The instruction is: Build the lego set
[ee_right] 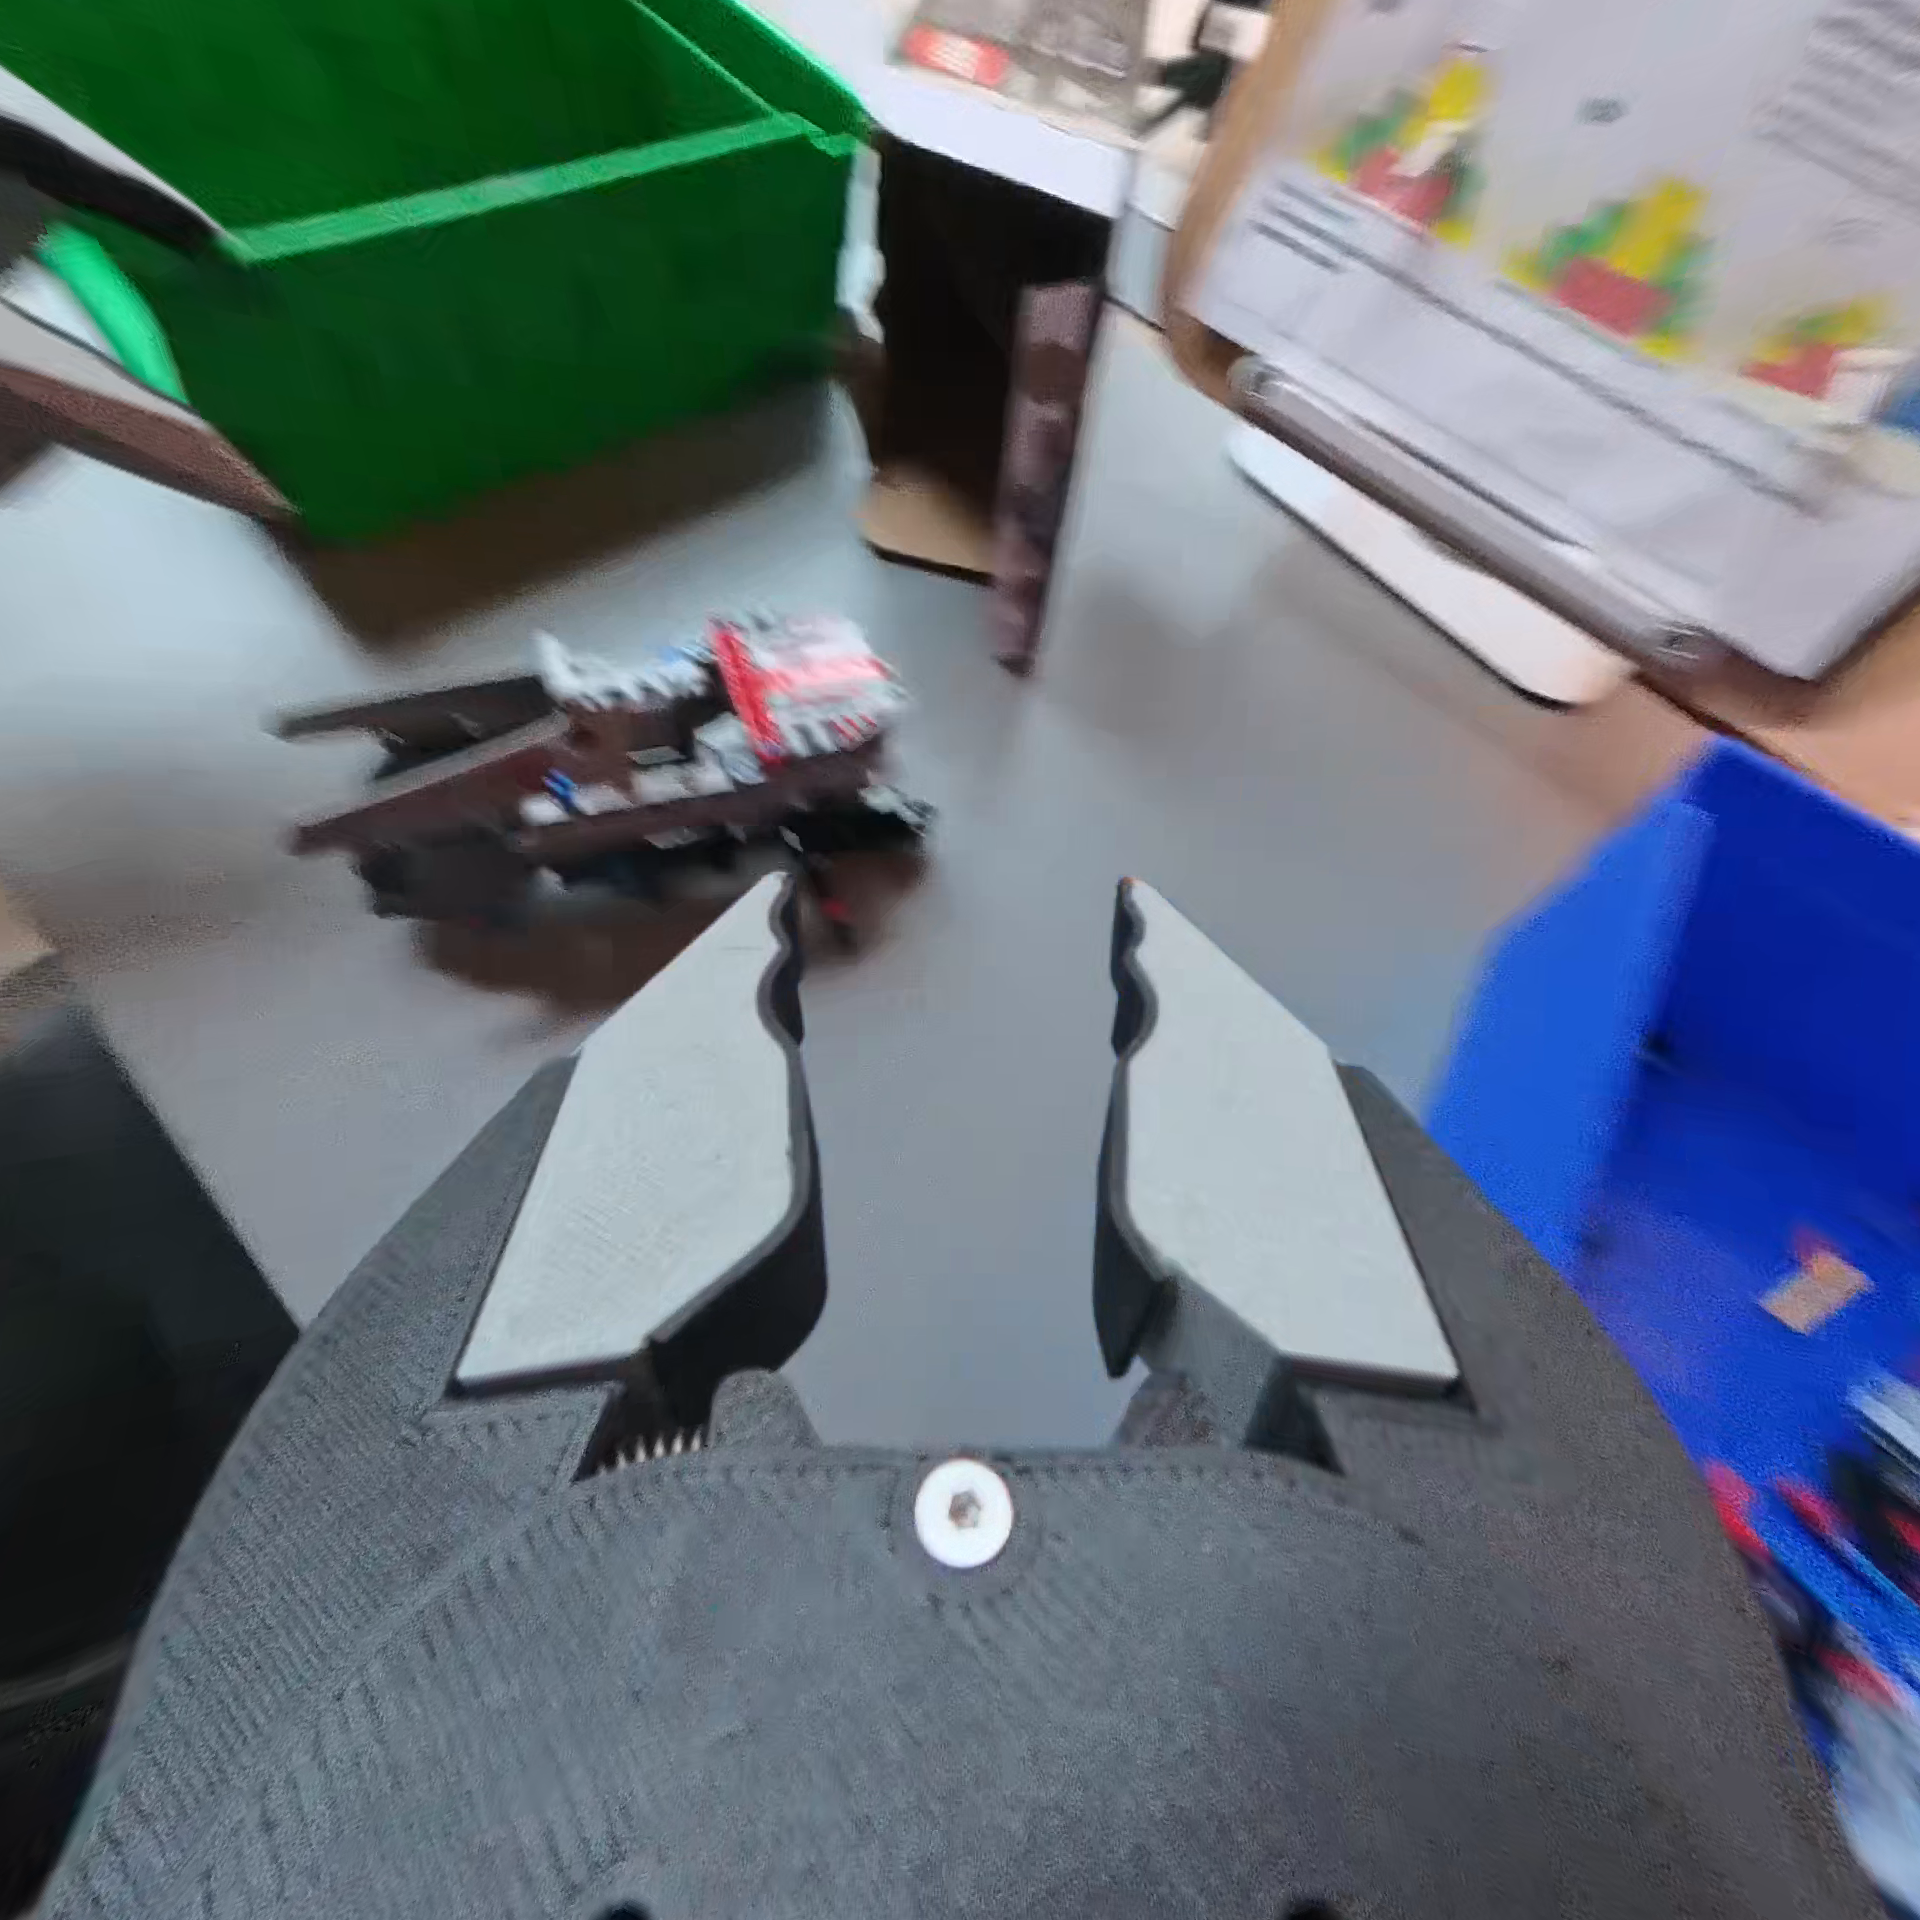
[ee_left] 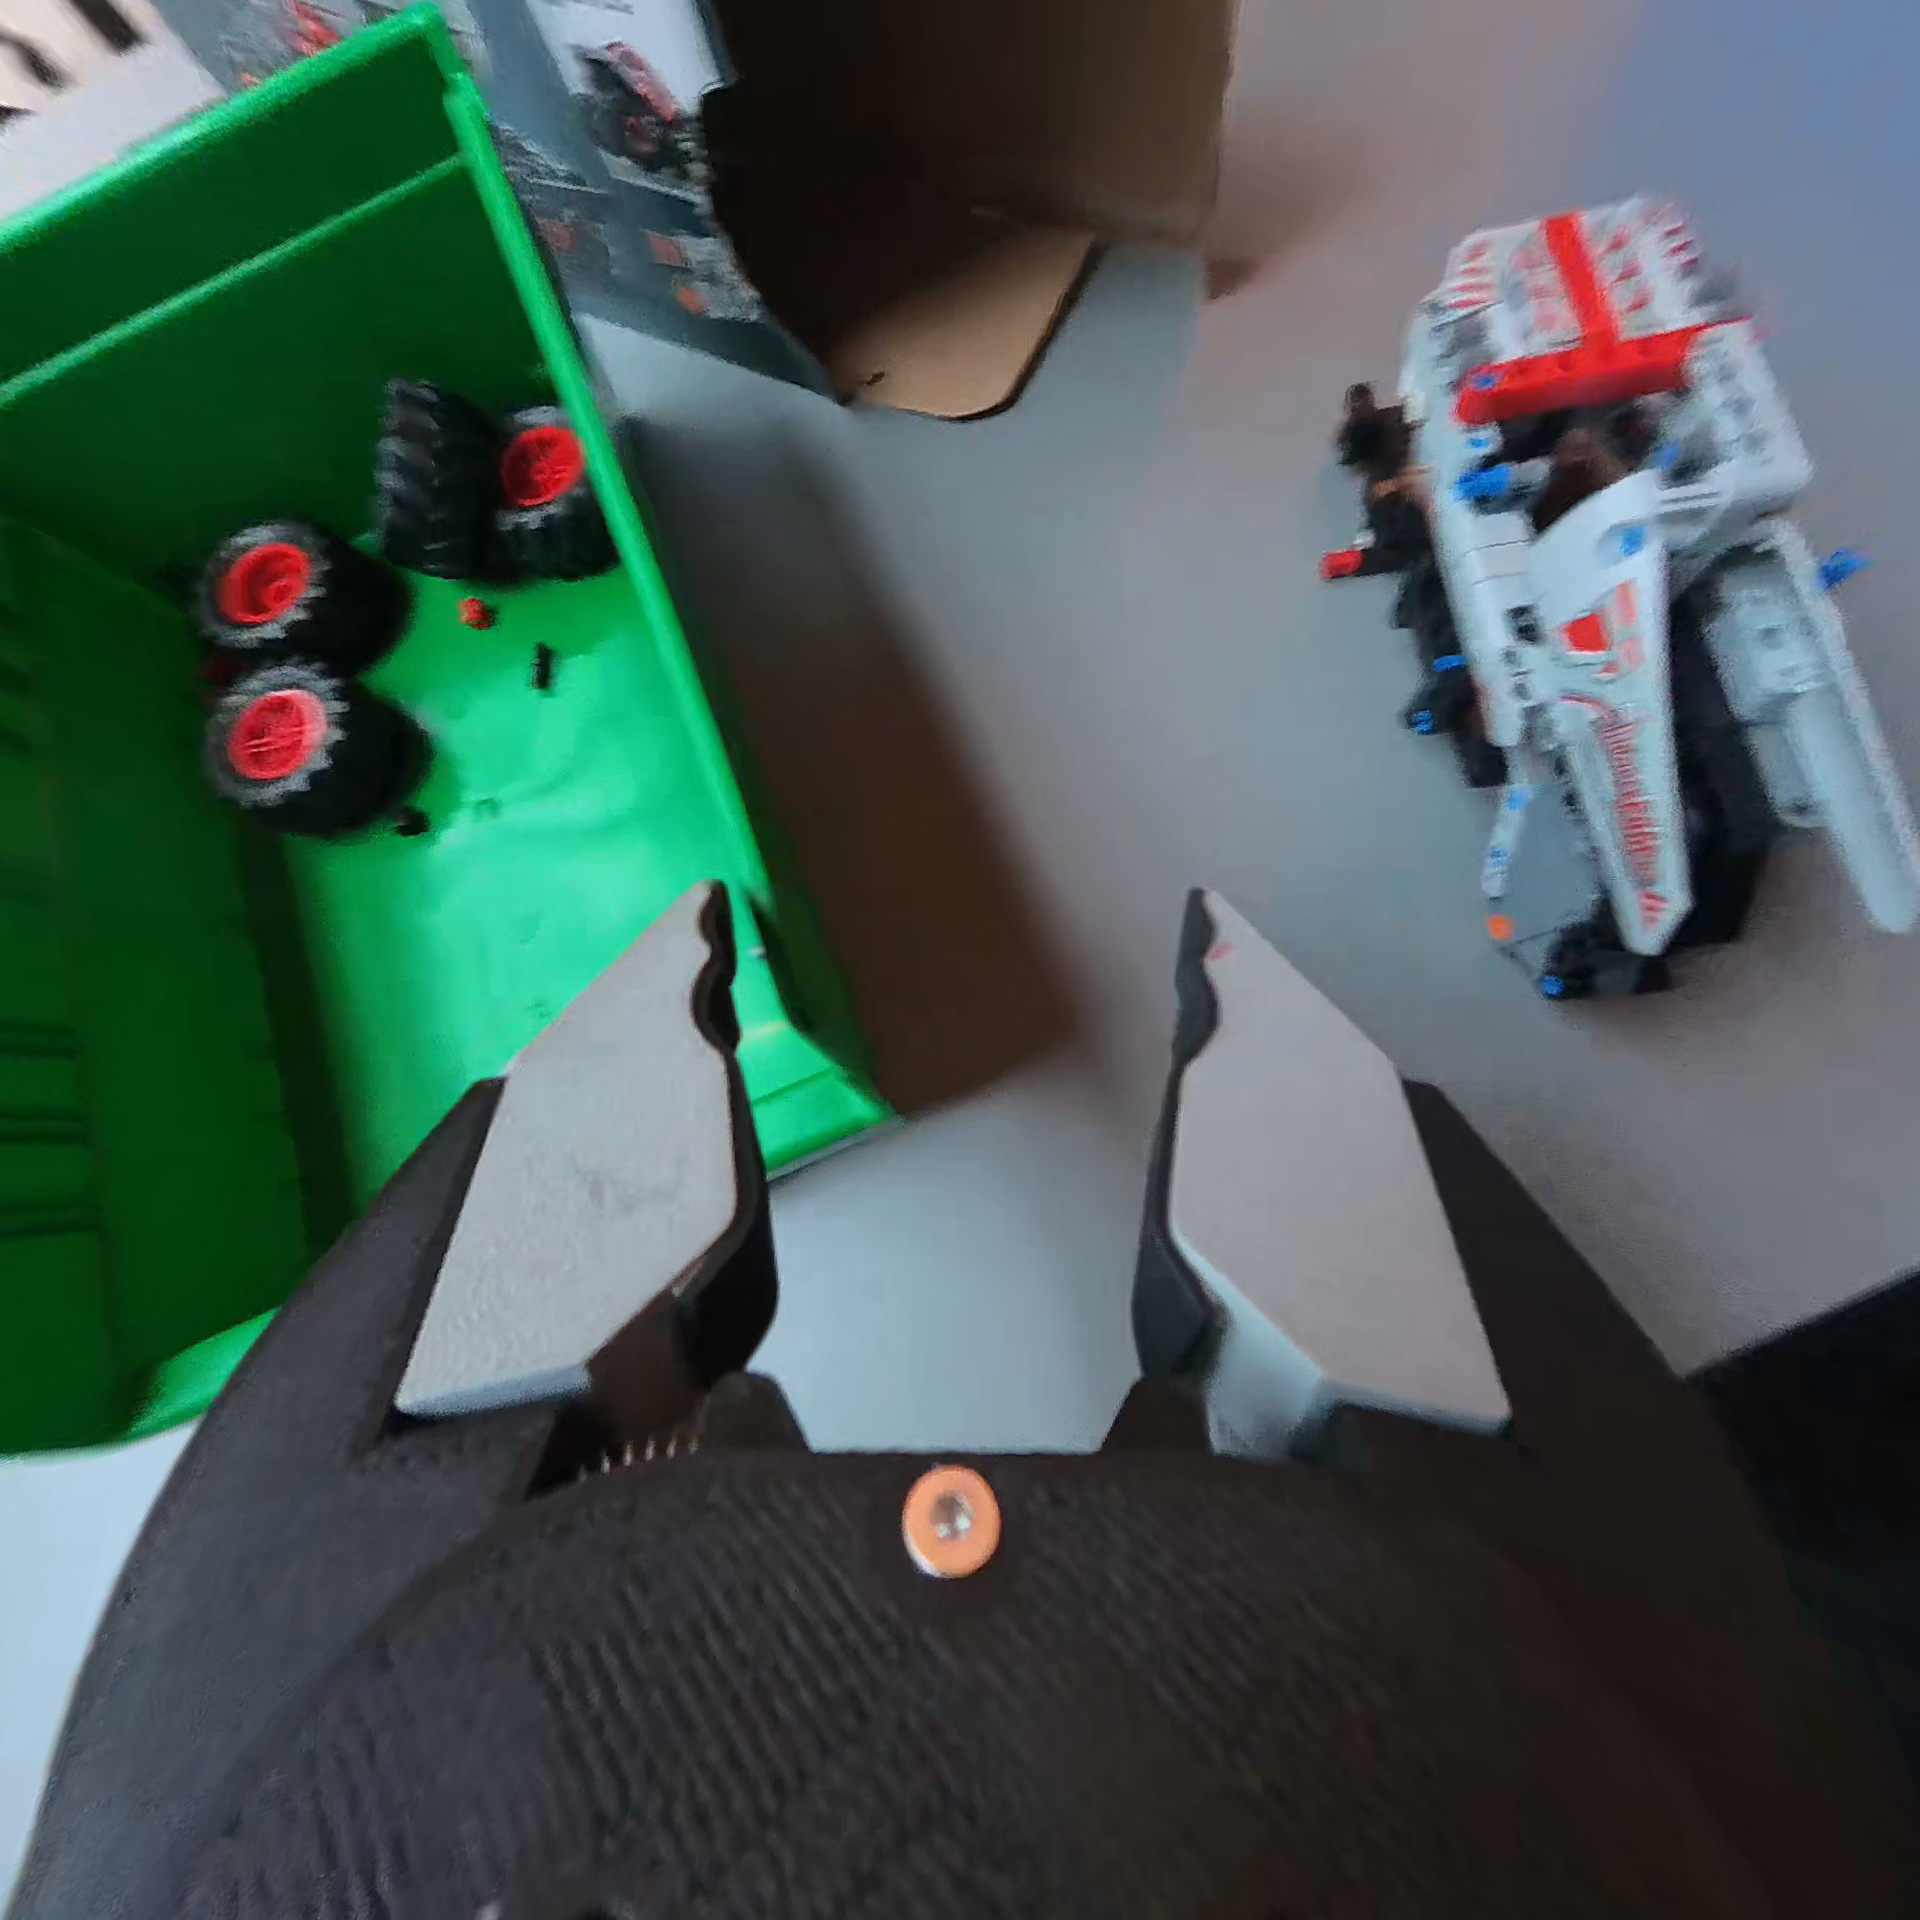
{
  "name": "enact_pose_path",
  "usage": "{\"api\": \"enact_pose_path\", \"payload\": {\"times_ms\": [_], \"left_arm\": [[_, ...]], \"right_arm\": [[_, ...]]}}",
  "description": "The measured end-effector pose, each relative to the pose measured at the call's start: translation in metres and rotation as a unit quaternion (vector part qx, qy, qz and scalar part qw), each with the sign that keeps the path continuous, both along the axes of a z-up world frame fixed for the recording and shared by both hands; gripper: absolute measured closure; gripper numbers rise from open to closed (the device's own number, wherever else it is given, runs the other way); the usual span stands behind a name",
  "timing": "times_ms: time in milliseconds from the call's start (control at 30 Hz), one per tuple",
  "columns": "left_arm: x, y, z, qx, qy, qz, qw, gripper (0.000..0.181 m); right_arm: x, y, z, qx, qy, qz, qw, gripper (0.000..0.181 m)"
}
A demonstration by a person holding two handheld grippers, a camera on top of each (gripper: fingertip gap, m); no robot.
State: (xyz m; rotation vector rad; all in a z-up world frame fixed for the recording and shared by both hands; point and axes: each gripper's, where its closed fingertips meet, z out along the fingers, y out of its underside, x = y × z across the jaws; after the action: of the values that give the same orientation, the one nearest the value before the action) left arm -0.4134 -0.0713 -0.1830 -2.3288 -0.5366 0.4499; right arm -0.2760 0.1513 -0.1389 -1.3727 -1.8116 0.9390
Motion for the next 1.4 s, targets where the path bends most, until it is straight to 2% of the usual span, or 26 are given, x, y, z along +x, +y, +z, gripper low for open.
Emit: {"api": "enact_pose_path", "payload": {"times_ms": [67,167,233,300,367,467,567,667,767,800,833,900,1033,1200,1333,1400], "left_arm": [[-0.003,-0.007,0.005,-0.015,0.021,0.013,1.0,0.101],[0.003,-0.009,0.02,0.013,0.017,0.011,1.0,0.1],[0.021,0.002,0.037,0.053,0.008,-0.029,0.998,0.103],[0.049,0.024,0.048,0.101,-0.013,-0.094,0.99,0.108],[0.074,0.044,0.036,0.108,-0.051,-0.151,0.981,0.107],[0.102,0.067,0.001,0.076,-0.12,-0.207,0.968,0.101],[0.127,0.086,-0.016,0.07,-0.158,-0.246,0.954,0.098],[0.122,0.097,-0.029,0.052,-0.126,-0.229,0.964,0.098],[0.113,0.1,-0.055,0.002,-0.103,-0.214,0.971,0.102],[0.117,0.102,-0.054,0.009,-0.099,-0.227,0.969,0.121],[0.114,0.104,-0.054,0.012,-0.085,-0.224,0.971,0.127],[0.108,0.101,-0.053,0.004,-0.069,-0.221,0.973,0.132],[0.098,0.093,-0.052,0.009,-0.062,-0.215,0.975,0.148],[0.093,0.091,-0.047,0.046,-0.093,-0.208,0.973,0.146],[0.093,0.091,-0.047,0.045,-0.082,-0.21,0.973,0.15],[0.094,0.092,-0.05,0.043,-0.091,-0.209,0.973,0.145]], "right_arm": [[-0.022,-0.025,-0.006,-0.038,0.005,0.06,0.997,0.122],[-0.047,-0.058,-0.018,-0.073,0.02,0.16,0.984,0.12],[-0.054,-0.074,-0.024,-0.091,0.027,0.221,0.971,0.126],[-0.061,-0.077,-0.029,-0.096,0.036,0.243,0.964,0.124],[-0.063,-0.075,-0.03,-0.104,0.059,0.253,0.96,0.123],[-0.06,-0.066,-0.035,-0.103,0.115,0.256,0.954,0.123],[-0.062,-0.058,-0.044,-0.083,0.102,0.238,0.962,0.118],[-0.063,-0.059,-0.045,-0.106,0.089,0.239,0.961,0.107],[-0.062,-0.06,-0.046,-0.094,0.091,0.241,0.962,0.107],[-0.061,-0.06,-0.047,-0.087,0.09,0.24,0.963,0.109],[-0.061,-0.061,-0.048,-0.085,0.089,0.243,0.962,0.113],[-0.058,-0.063,-0.047,-0.088,0.086,0.253,0.96,0.122],[-0.057,-0.064,-0.048,-0.095,0.083,0.26,0.957,0.122],[-0.054,-0.067,-0.05,-0.083,0.082,0.273,0.955,0.121],[-0.051,-0.066,-0.036,-0.075,0.119,0.272,0.952,0.138],[-0.046,-0.07,-0.032,-0.072,0.128,0.289,0.946,0.157]]}}
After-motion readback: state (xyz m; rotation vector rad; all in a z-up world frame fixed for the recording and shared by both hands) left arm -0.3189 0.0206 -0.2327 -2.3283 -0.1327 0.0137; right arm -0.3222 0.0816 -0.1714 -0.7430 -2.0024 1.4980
